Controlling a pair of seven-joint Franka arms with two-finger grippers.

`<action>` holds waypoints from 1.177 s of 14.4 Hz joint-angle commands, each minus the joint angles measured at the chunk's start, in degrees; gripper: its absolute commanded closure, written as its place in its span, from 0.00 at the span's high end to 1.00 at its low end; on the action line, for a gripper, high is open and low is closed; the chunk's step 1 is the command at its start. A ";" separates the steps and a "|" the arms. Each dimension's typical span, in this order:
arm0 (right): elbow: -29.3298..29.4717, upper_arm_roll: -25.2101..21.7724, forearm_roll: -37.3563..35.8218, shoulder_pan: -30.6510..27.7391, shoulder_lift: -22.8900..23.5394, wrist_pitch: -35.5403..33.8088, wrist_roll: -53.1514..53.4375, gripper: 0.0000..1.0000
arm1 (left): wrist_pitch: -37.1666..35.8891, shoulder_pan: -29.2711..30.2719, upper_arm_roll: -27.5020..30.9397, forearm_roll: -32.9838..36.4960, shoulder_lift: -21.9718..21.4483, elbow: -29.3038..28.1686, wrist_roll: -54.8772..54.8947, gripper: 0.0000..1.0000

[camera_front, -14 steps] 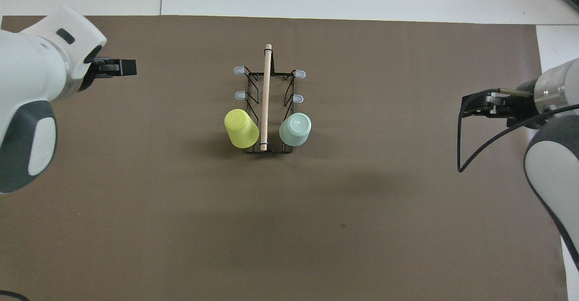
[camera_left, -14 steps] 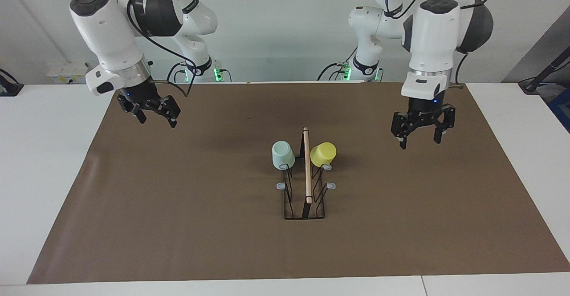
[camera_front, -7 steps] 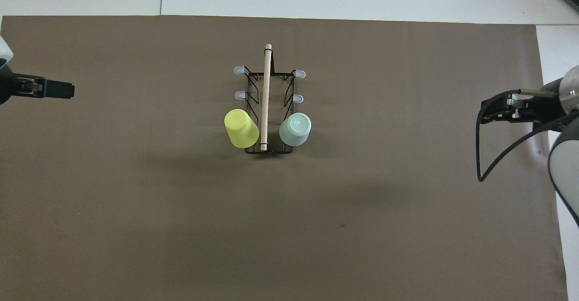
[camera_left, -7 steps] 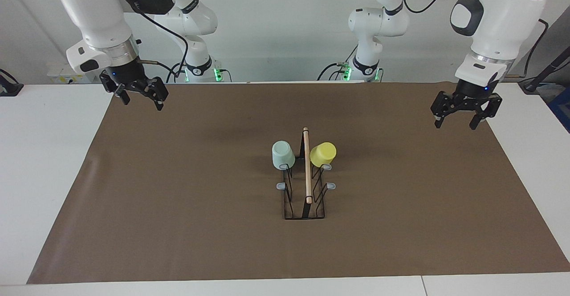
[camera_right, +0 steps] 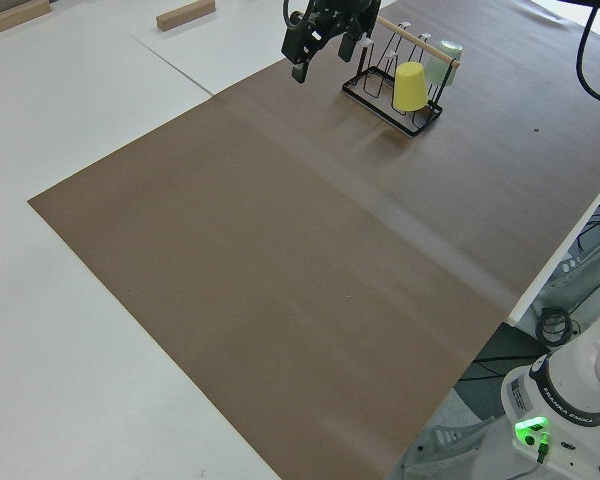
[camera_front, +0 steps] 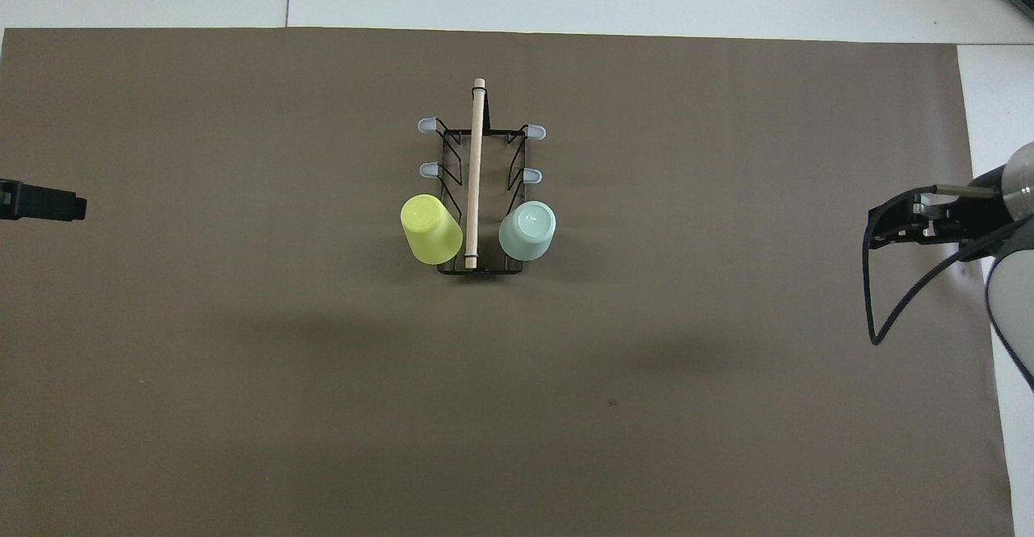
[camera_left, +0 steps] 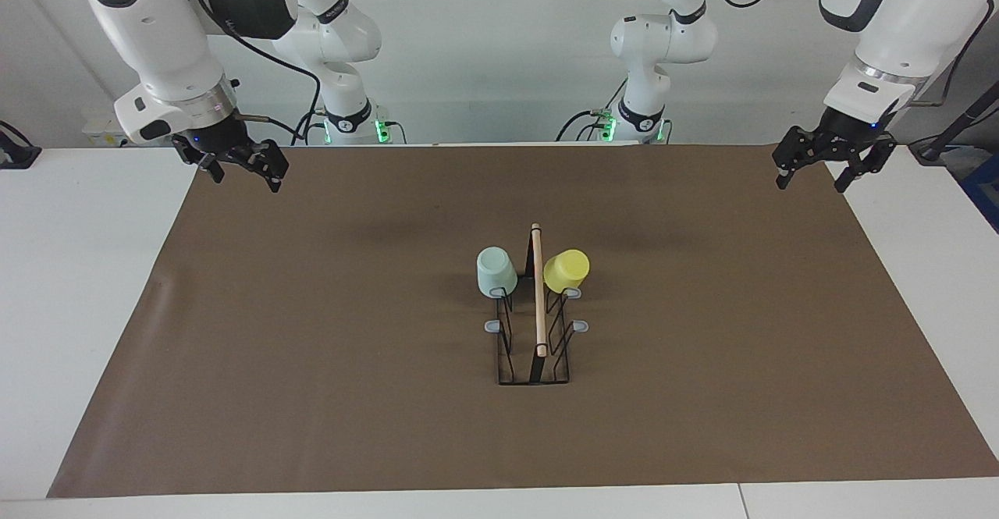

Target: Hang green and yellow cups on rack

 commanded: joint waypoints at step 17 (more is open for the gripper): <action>5.73 -4.14 3.00 4.87 0.37 -5.45 -2.83 1.00 | -15.76 4.63 -9.55 -1.24 1.44 10.01 -0.30 1.00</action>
